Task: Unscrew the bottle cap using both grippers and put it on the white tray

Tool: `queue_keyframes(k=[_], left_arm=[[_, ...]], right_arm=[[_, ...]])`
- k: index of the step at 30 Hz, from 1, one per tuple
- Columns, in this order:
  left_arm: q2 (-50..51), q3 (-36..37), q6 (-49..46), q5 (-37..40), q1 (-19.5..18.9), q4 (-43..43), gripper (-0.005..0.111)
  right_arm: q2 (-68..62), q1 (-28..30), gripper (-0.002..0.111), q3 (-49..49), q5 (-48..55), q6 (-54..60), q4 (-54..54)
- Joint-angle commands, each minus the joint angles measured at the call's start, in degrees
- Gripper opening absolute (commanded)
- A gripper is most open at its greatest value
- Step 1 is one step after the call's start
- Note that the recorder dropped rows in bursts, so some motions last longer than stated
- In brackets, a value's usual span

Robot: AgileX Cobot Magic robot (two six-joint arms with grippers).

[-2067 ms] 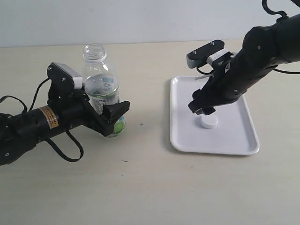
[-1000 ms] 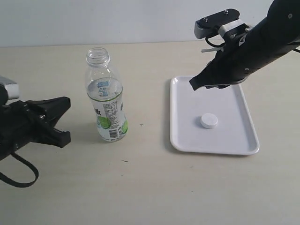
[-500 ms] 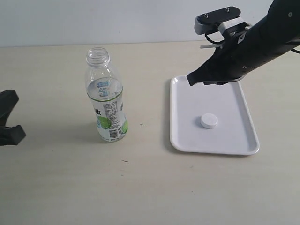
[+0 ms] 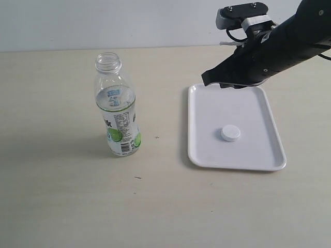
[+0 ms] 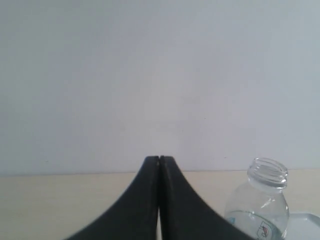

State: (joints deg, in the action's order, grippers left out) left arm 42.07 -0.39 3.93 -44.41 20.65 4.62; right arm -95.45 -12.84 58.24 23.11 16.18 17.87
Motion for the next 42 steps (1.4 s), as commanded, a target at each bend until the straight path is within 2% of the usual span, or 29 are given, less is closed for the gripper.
queue_keyframes(k=[1,17,27,33,42], left_arm=[[-10.16,0.39,-2.36,11.05,-0.16,0.24,0.0],[-41.97,0.39,-3.93,36.63,-0.16,-2.35,0.0],[-42.07,0.39,-3.56,42.82,-0.16,-2.35,0.0],[-42.07,0.39,-1.51,51.36,-0.16,-2.35,0.0],[-42.07,0.39,1.94,54.5,-0.16,-2.35,0.0]], right_arm=[[0.4,0.16,0.0,-0.14,-0.71,0.04,0.1],[0.4,0.16,0.0,-0.14,-0.82,0.16,0.1],[0.4,0.16,0.0,-0.14,-0.95,0.16,0.22],[0.4,0.16,0.0,-0.14,-0.95,0.16,0.22],[0.4,0.16,0.0,-0.14,-0.95,0.16,0.22]])
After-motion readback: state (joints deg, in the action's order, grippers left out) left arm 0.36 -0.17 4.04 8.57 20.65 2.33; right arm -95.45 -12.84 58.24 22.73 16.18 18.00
